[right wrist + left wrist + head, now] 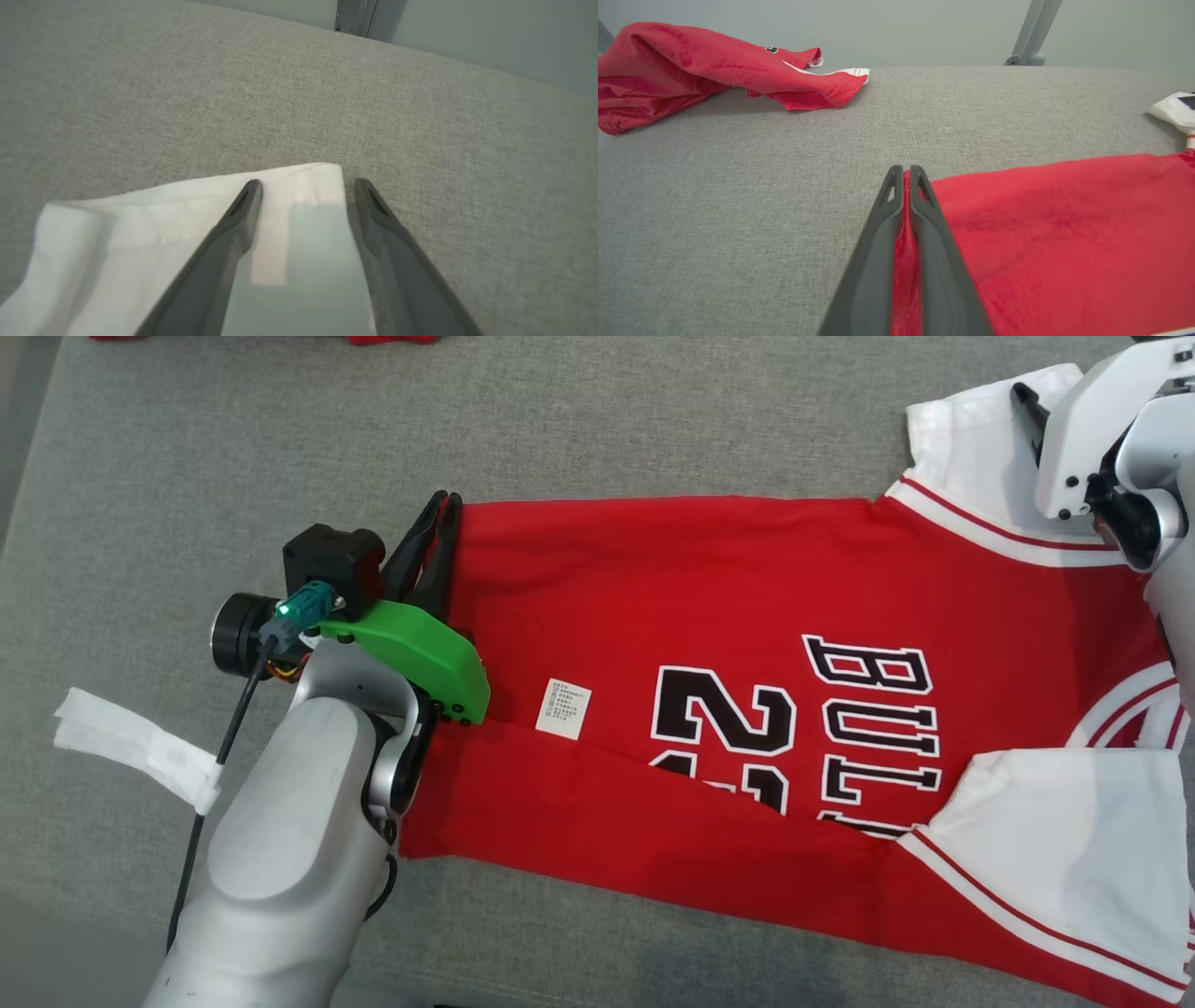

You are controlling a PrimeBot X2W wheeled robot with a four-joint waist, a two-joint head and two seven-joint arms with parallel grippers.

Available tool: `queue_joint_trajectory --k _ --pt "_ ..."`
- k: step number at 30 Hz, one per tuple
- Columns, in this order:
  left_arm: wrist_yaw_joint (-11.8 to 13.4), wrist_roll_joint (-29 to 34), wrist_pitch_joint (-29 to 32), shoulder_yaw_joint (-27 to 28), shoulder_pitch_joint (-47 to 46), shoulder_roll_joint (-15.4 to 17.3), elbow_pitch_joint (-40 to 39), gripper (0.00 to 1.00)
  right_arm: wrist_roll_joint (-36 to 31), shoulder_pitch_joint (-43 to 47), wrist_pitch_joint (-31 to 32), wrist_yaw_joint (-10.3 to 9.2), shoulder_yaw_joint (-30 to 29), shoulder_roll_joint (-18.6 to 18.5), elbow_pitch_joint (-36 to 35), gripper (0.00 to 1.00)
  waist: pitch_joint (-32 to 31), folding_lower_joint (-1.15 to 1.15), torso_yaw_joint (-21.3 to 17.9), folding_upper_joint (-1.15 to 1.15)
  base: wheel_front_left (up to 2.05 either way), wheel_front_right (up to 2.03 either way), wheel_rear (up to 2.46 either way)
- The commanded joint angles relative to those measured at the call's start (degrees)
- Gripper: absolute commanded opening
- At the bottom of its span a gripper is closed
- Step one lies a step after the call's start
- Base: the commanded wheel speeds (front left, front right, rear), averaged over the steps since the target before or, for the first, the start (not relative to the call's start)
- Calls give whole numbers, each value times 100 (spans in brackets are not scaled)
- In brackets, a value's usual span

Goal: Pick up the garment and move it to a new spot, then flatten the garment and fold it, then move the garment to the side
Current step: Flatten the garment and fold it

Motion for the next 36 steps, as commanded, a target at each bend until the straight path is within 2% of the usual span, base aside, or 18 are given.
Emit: queue_joint_trajectory --k 1,2,3,4,5,7,8,15,20,28,36 --pt "35 -10 -23 -9 -5 -18 -13 0 18 32 -15 0 40 -14 170 100 83 0 96 0 0 0 0" --pt "36 -12 -25 -16 -12 -20 -16 0 26 3 -41 0 51 -12 243 100 92 0 105 0 0 0 0" --pt "39 -15 -27 -21 -18 -18 -15 0 29 -26 -45 0 69 -4 314 92 101 0 110 0 0 0 0" --pt "45 -16 -28 -23 -23 -12 -13 0 33 -53 -66 0 91 15 375 52 108 0 108 0 0 0 0" --pt "51 -20 -31 -22 -26 -1 -12 0 34 -71 -68 0 112 35 429 43 112 0 99 0 0 0 0" --pt "55 -35 -35 -7 -17 34 -4 0 -20 -126 -61 0 194 61 530 10 109 0 57 0 0 0 0" --pt "56 -37 -40 0 -8 49 6 0 -20 -146 -71 -1 224 76 568 0 101 0 32 0 0 0 0" --pt "106 -114 -74 89 110 188 67 0 124 -272 -385 -4 372 160 613 0 -63 0 -219 0 0 0 0" --pt "144 -212 -96 190 196 299 85 0 504 -137 -709 -3 551 181 268 0 -267 0 -467 0 0 0 0" --pt "154 -362 -141 372 387 493 -113 0 1385 367 -1066 -3 964 -98 -765 0 -545 0 -888 0 0 0 0" --pt "241 -676 -226 643 910 655 -648 0 2151 1273 -1508 -3 1281 -472 -2050 0 -880 0 -1159 0 0 0 0"
